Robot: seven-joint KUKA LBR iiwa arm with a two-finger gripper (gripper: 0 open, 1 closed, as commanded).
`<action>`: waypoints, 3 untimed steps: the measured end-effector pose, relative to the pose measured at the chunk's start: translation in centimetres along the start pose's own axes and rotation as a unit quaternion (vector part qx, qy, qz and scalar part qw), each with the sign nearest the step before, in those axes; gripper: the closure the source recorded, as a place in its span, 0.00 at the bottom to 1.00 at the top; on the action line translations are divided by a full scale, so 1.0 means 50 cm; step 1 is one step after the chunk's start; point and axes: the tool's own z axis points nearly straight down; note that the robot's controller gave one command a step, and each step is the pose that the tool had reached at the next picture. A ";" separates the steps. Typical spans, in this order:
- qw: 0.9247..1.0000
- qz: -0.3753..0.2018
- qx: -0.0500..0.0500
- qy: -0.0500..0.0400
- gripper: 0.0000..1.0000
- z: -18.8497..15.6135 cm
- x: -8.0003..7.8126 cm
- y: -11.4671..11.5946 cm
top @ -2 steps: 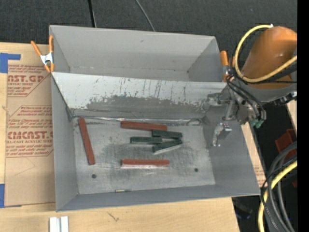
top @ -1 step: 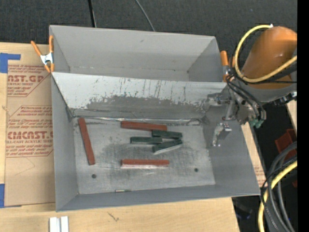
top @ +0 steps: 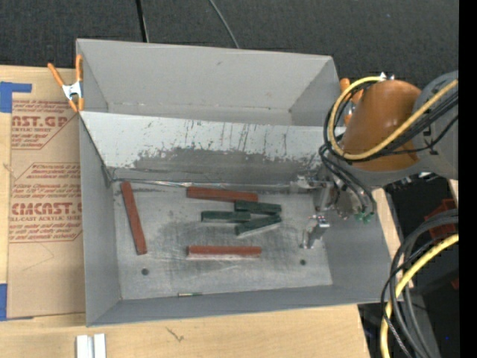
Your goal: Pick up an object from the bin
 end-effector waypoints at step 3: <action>1.000 -0.011 -0.001 0.003 0.00 0.133 -0.049 0.053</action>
Offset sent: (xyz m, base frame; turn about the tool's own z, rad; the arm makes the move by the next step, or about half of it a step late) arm 0.0000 0.0000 0.0000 0.0000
